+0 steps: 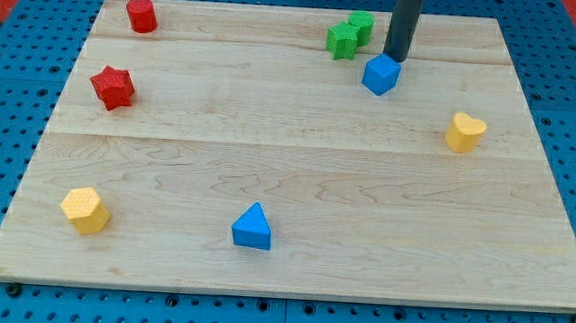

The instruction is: Push the blue cube closer to the blue triangle

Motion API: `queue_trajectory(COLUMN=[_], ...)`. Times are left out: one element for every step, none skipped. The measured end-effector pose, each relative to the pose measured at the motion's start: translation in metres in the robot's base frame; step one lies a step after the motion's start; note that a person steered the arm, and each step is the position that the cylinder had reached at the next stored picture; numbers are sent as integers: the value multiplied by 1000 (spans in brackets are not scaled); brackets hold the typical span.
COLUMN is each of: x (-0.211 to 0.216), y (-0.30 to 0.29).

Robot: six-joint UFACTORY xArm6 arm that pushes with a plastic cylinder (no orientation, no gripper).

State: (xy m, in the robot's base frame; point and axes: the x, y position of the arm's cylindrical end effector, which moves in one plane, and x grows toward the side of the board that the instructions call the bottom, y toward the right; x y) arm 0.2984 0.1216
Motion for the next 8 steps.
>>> queue_trajectory(x=[81, 133, 98, 81, 102, 148, 182, 198], y=[-19, -50, -45, -62, -102, -143, -167, -171])
